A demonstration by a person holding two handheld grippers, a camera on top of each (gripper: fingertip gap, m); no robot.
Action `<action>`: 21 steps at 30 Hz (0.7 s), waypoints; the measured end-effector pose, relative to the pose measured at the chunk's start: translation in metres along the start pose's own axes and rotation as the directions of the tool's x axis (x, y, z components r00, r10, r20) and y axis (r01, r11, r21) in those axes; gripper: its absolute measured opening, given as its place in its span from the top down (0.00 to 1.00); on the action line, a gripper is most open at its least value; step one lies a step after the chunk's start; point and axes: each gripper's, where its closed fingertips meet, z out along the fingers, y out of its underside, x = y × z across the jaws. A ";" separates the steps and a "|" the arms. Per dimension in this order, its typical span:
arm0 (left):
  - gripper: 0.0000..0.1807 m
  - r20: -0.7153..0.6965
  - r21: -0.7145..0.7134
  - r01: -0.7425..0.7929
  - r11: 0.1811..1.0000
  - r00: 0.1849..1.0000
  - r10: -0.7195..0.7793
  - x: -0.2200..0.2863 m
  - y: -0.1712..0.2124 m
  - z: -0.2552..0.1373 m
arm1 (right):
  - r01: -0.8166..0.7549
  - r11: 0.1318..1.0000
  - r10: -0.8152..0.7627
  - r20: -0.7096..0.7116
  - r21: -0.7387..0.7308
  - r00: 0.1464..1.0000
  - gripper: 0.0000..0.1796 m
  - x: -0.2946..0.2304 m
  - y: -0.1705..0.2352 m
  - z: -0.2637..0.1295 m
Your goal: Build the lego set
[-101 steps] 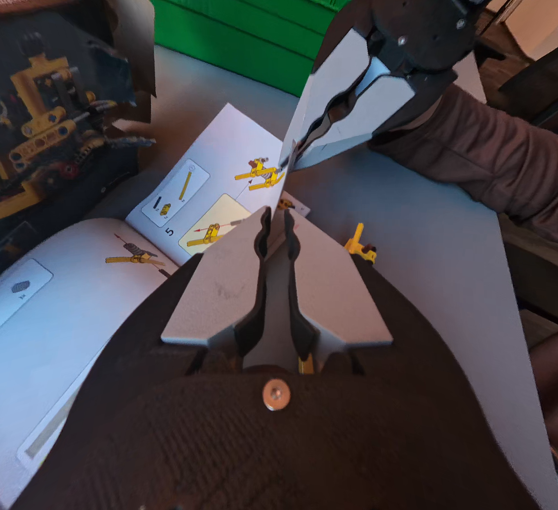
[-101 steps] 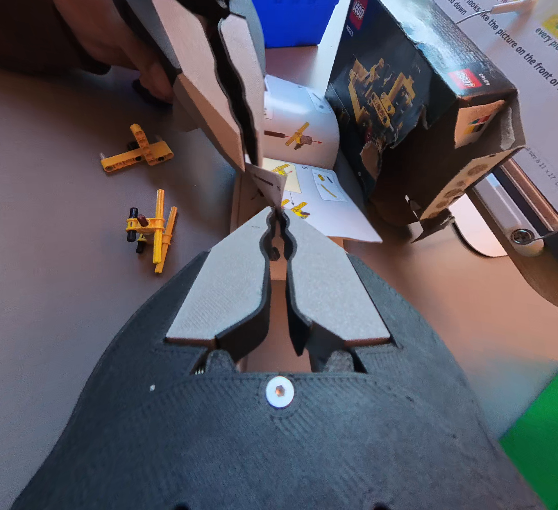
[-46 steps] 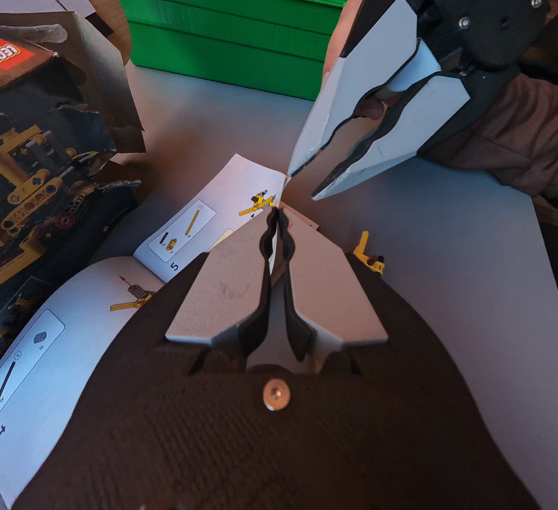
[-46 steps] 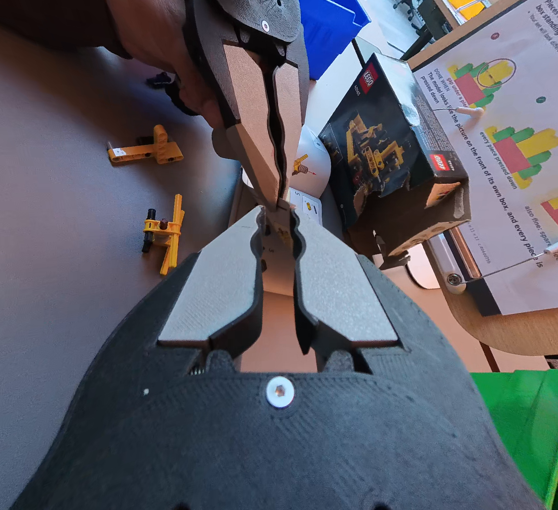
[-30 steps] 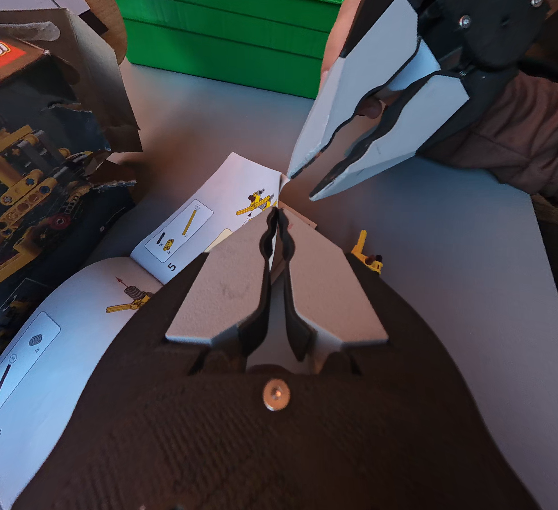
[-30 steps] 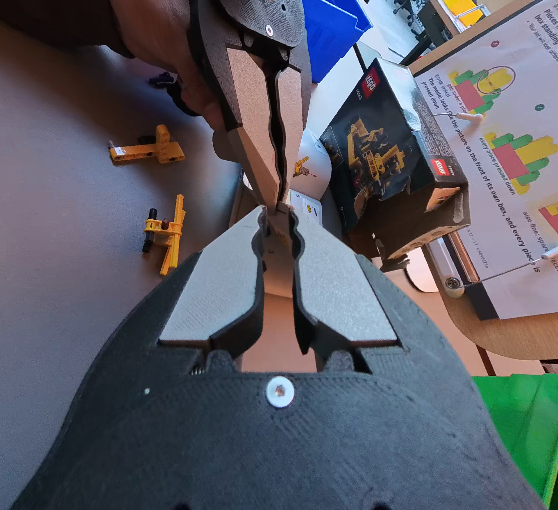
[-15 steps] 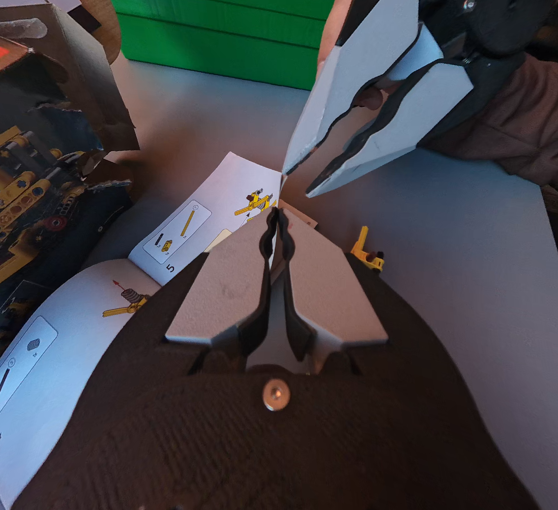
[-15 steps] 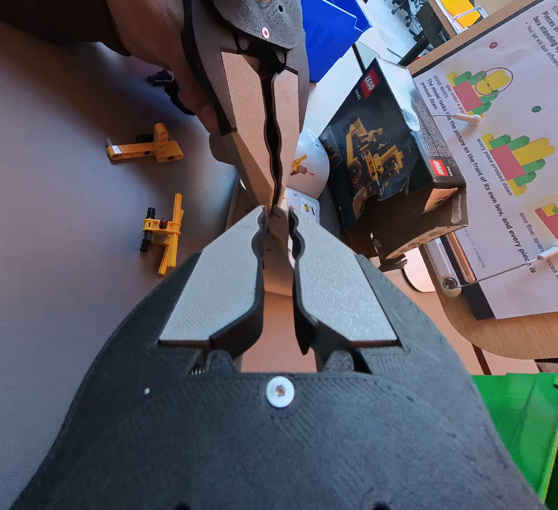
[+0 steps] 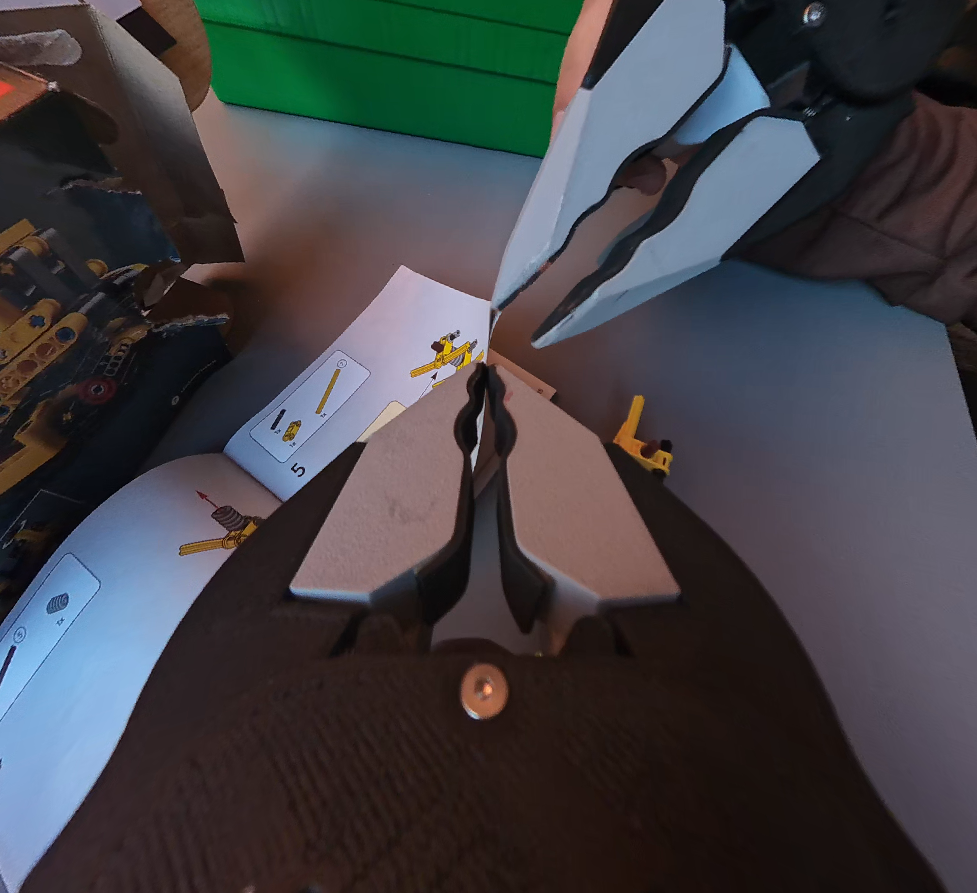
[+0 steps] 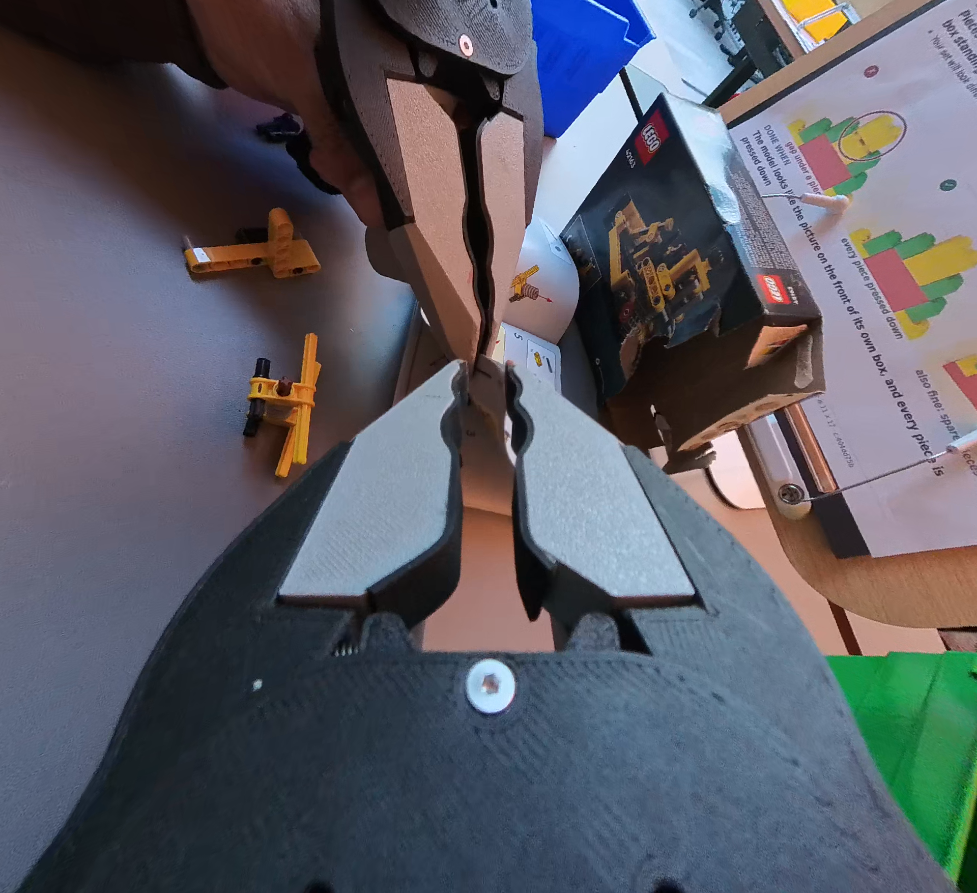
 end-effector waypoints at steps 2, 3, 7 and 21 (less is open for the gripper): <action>1.00 0.000 0.000 -0.002 1.000 1.000 0.002 0.000 0.000 0.000 | 0.005 1.000 -0.005 0.003 -0.012 1.000 0.94 -0.001 0.002 0.002; 1.00 0.000 0.000 -0.002 1.000 1.000 0.002 0.000 0.000 0.000 | 0.006 1.000 -0.006 0.004 -0.014 1.000 0.94 -0.001 0.003 0.002; 1.00 0.002 0.001 -0.005 1.000 1.000 0.005 0.001 -0.001 -0.001 | 0.004 1.000 -0.004 0.004 -0.025 1.000 0.94 -0.001 0.006 0.003; 1.00 -0.037 -0.016 0.004 1.000 0.999 -0.005 0.006 0.004 0.000 | 0.081 0.992 -0.082 -0.007 -0.100 0.997 1.00 -0.003 0.017 0.008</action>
